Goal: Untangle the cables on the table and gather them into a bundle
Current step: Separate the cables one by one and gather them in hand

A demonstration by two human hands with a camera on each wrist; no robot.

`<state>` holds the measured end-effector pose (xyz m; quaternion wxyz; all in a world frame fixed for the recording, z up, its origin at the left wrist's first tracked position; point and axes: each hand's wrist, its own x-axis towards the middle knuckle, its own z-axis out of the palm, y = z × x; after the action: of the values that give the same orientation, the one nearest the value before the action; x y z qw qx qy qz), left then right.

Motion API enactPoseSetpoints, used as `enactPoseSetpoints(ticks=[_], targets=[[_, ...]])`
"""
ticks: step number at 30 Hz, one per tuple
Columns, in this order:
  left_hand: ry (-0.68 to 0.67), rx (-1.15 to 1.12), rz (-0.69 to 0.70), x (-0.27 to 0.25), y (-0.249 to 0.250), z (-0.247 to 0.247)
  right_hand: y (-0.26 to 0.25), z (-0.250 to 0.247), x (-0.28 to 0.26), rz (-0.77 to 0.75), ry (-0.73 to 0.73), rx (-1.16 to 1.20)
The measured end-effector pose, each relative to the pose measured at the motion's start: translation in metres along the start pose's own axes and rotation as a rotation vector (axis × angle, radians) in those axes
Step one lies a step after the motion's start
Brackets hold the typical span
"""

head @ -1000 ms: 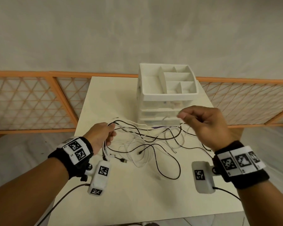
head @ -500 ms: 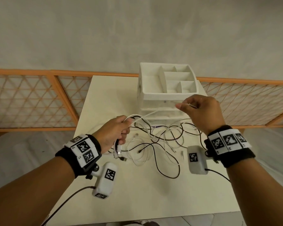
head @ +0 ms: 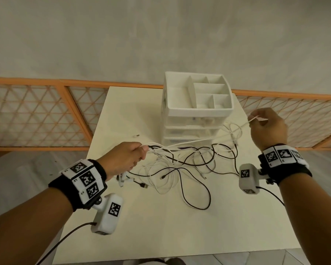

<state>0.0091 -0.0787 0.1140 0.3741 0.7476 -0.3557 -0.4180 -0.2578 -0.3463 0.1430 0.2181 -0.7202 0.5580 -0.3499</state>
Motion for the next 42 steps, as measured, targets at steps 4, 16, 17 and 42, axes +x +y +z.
enactPoseSetpoints(ticks=[4,16,17,42], targets=[[0.026,-0.004,0.02,0.003,-0.001,0.004,-0.001,0.009,-0.013,-0.021,-0.152,-0.015],[-0.018,0.097,0.18,-0.004,0.019,0.022,-0.053,0.091,-0.155,-0.047,-1.082,0.127],[-0.031,0.108,0.207,-0.007,0.02,0.018,-0.044,0.094,-0.146,0.056,-1.104,0.06],[0.125,0.017,0.011,0.018,0.005,0.043,0.006,0.125,-0.12,0.034,-0.608,-0.258]])
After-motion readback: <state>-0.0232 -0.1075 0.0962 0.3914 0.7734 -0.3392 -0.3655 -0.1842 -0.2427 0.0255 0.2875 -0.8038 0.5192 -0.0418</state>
